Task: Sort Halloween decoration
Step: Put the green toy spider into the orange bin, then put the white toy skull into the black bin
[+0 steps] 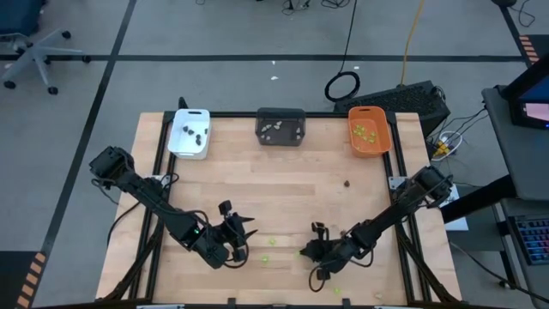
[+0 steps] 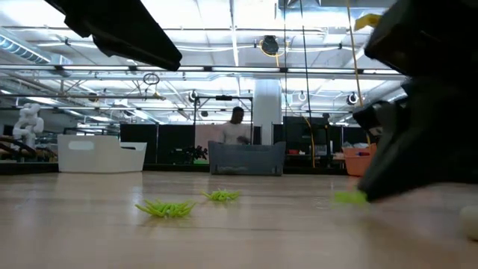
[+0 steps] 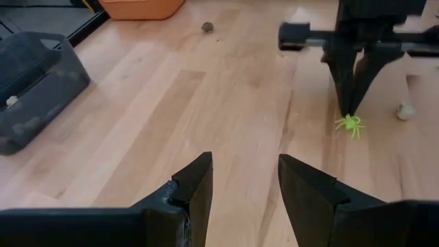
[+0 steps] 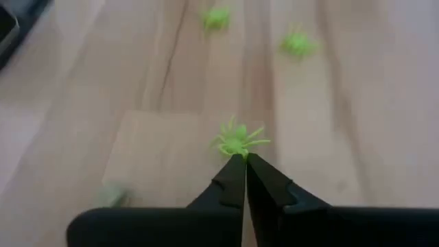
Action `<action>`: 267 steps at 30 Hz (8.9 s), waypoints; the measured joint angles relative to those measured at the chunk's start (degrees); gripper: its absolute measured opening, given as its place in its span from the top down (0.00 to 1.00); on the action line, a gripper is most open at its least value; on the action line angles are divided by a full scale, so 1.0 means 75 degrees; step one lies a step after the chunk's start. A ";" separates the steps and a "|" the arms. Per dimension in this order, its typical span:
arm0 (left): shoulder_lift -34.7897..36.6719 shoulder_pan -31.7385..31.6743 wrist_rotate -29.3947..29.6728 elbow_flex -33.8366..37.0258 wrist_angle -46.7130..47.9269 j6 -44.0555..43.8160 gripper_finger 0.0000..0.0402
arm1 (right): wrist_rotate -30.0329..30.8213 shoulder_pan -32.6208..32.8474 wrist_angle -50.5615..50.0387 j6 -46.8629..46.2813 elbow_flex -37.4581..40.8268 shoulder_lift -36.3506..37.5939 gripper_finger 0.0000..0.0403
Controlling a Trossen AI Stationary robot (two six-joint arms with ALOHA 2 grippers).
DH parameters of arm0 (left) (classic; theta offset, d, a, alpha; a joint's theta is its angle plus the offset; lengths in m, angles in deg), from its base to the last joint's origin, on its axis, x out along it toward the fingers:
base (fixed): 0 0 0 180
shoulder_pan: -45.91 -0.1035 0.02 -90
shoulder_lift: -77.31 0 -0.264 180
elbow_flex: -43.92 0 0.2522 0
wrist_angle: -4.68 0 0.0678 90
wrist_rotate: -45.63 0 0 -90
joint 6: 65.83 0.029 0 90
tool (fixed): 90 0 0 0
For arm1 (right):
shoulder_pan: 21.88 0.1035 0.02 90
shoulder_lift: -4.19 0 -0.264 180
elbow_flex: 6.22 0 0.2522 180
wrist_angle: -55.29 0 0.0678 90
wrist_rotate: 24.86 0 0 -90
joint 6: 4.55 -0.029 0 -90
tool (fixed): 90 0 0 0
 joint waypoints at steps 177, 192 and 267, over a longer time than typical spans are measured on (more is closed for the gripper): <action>0.0000 -0.1891 -0.2287 0.0000 -0.0683 0.2905 0.60 | -0.1825 -0.5296 -0.4372 0.2050 0.1366 0.7278 0.56; -0.0858 -0.0358 -0.2161 -0.0096 -0.2078 0.1450 0.60 | -0.0591 -0.1288 0.0668 0.1333 0.2453 0.4070 0.56; -0.1964 0.0583 -0.0226 -0.0478 -0.2859 0.1501 0.60 | 0.0161 0.0164 0.1116 0.1019 0.0288 -0.0330 0.99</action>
